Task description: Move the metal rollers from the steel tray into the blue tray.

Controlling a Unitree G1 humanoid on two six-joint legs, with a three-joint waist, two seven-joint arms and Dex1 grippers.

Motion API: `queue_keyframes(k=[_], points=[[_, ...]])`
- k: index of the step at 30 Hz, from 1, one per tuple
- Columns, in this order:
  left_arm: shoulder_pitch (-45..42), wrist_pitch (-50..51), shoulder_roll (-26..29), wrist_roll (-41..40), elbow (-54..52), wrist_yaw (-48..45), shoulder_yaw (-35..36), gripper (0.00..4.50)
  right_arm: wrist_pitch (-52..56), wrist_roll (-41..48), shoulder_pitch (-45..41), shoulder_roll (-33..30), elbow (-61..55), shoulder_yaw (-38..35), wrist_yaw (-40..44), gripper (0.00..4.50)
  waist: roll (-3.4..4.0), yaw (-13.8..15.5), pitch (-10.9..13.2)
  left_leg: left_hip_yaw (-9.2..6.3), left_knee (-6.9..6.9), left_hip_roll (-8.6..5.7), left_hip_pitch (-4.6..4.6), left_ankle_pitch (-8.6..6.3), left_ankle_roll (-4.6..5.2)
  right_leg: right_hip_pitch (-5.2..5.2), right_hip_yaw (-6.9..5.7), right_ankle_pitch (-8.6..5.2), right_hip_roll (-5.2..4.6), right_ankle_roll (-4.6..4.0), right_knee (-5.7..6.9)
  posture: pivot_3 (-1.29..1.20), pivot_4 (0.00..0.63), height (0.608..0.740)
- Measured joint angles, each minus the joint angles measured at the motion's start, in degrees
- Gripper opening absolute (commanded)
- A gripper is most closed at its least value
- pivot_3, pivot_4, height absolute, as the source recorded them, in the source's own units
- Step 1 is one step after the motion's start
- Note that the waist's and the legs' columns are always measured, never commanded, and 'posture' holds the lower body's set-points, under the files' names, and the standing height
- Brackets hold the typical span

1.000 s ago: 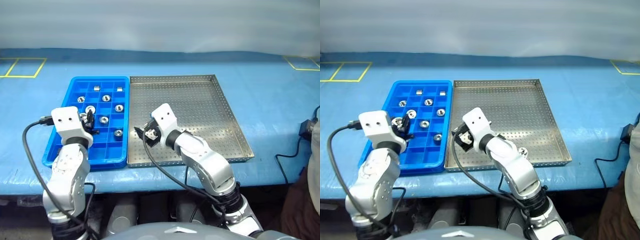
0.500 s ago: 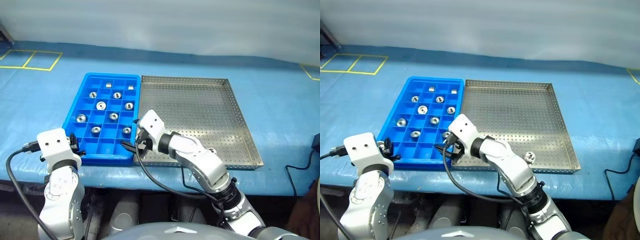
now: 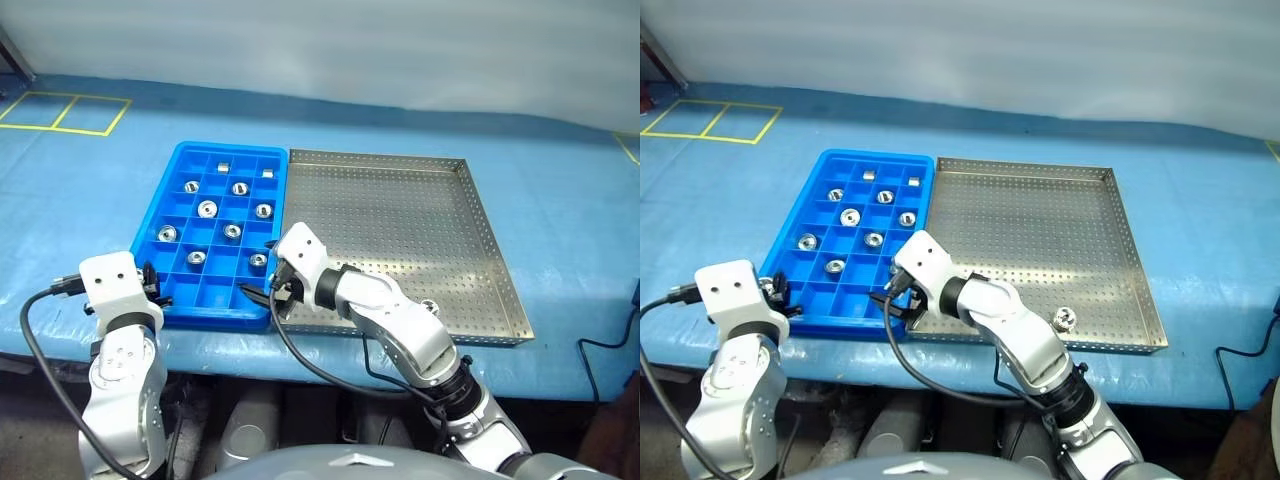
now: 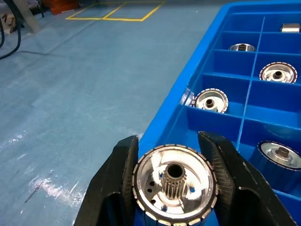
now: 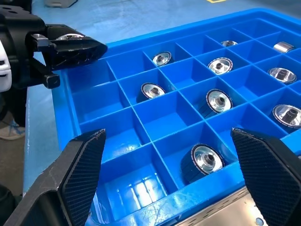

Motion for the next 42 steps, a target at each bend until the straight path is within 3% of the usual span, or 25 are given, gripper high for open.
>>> queue_keyframes(k=[1, 9, 13, 19, 26, 29, 33, 42], points=[[0.0, 0.01, -0.37, -0.01, 0.1, -0.05, 0.34, 1.72, 0.04, -0.08, 0.34, -0.01, -0.16, 0.0, -0.39, 4.5, 0.0, -0.01, 0.0, -0.05, 0.0, 0.0, -0.03, 0.0, -0.01, 0.0, -0.04, 0.0, 0.01, 0.0, -0.04, 0.28, 0.15, 0.74], [-1.53, -0.09, -1.01, -0.97, 0.1, -1.53, 1.7, 4.4, 0.73, 0.26, 2.08, -1.14, -3.05, -1.1, -1.54, 4.5, 0.01, -0.39, 0.01, -0.2, 0.04, 0.0, 0.01, 0.03, -0.08, 0.15, -0.19, -0.17, 0.06, 0.22, -0.04, 0.26, 0.15, 0.74], [-3.3, -0.21, 0.43, -2.11, 0.08, -3.94, 0.24, 4.4, 3.33, 1.26, 2.36, -3.66, -5.92, -4.28, -1.78, 4.5, 0.02, -0.43, 0.01, -0.27, 0.13, 0.0, 0.02, 0.03, -0.08, 0.22, -0.29, -0.17, 0.05, 0.21, -0.03, 0.22, 0.15, 0.74], [-5.69, 1.12, 5.79, -9.89, -1.09, -14.98, -7.11, 4.4, 18.08, 2.15, 2.21, -5.41, -12.58, -14.19, -6.95, 4.5, 0.04, -1.78, 0.01, -0.27, 0.15, 0.0, -0.02, 0.03, -0.08, 0.22, -0.3, 0.0, 0.0, -0.09, -0.03, 0.12, 0.15, 0.74], [-5.74, 4.23, 15.83, -19.14, -2.12, -27.92, -16.01, 4.4, 40.67, 3.14, 1.89, -6.49, -19.59, -21.56, -11.15, 4.5, 0.3, -5.31, -0.04, -0.26, 0.12, 0.04, 0.02, 0.03, -0.08, 0.2, -0.29, -0.04, 0.08, -0.15, 0.03, 0.05, 0.15, 0.74], [-5.67, 3.92, 19.98, -20.71, -2.14, -31.88, -19.22, 4.4, 45.47, 3.15, 1.99, -6.72, -21.24, -23.03, -12.09, 4.5, 0.42, -6.21, -0.02, -0.24, 0.13, 0.05, 0.05, 0.04, -0.09, 0.2, -0.26, -0.18, 0.12, 0.08, 0.05, 0.04, 0.15, 0.74], [-5.91, 2.86, 22.85, -21.95, -2.12, -35.1, -22.65, 4.4, 48.2, 3.13, 3.47, -6.9, -22.77, -24.16, -13.14, 4.5, 0.46, -6.8, -0.03, -0.21, 0.13, 0.04, 0.06, 0.04, -0.08, 0.2, -0.2, -0.18, 0.12, 0.11, 0.04, 0.03, 0.15, 0.74], [-8.33, 0.17, 23.47, -23.4, -0.91, -36.99, -27.1, 4.4, 48.18, 1.81, 10.05, -8.81, -21.86, -26.68, -15.73, 4.5, 0.48, -6.97, -0.04, -0.13, 0.15, 0.01, 0.08, 0.05, -0.07, 0.21, -0.02, -0.14, 0.18, 0.19, 0.02, 0.01, 0.15, 0.74]])
